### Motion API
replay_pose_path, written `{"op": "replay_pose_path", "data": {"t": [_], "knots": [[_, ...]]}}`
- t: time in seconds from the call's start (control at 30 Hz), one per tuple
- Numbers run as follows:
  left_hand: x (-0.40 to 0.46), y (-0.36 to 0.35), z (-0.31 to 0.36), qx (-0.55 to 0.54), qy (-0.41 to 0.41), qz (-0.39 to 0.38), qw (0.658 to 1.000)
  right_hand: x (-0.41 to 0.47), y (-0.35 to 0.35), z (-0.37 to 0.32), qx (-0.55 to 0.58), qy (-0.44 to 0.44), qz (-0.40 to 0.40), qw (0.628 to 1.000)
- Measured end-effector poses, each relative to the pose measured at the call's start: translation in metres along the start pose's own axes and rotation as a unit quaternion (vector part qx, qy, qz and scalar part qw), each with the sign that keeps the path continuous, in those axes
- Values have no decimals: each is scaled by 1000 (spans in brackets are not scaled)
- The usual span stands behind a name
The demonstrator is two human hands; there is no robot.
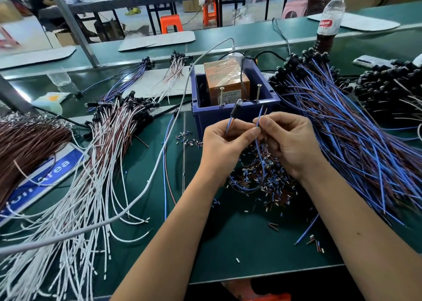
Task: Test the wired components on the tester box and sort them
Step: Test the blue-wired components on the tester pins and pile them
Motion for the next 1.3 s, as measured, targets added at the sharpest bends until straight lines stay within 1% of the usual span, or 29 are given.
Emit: {"op": "replay_pose_path", "data": {"t": [0.07, 0.13, 0.2, 0.27, 0.33, 0.4, 0.53, 0.67, 0.9, 1.17, 1.3], "knots": [[-1, 5, 6, 33, -36, 37, 998, 0, 4, -2, 10, 11, 21, 1000], [-3, 13, 13, 67, -81, 92, 990, 1, 7, -5, 23, 26, 34, 999], [-8, 22, 21, 109, -130, 159, 973, 1, 9, -7, -3, 41, 50, 998], [-14, 29, 26, 128, -164, 219, 953, 0, 10, -9, -51, 63, 67, 994], [-18, 34, 28, 122, -177, 258, 942, -2, 11, -11, -95, 84, 87, 988], [-19, 36, 29, 119, -178, 280, 936, -4, 14, -14, -133, 102, 113, 979], [-19, 41, 26, 121, -155, 313, 929, -8, 14, -20, -205, 128, 154, 958], [-19, 43, 25, 133, -130, 326, 927, -12, 9, -23, -266, 145, 156, 940], [-18, 41, 26, 163, -125, 316, 926, -12, 7, -24, -265, 154, 156, 939], [-17, 38, 26, 148, -130, 312, 930, -9, 5, -25, -312, 176, 136, 924], [-17, 37, 28, 152, -133, 311, 929, -10, -3, -27, -347, 195, 113, 910]]}}
Point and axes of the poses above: each hand's wrist, its own x-axis towards the middle knuckle, its own y-axis out of the back of the hand, z = x × y, the point moved 7 cm from there along x, towards the middle knuckle, and after that the axes turned 6 degrees about -z, right-handed, at the moved point
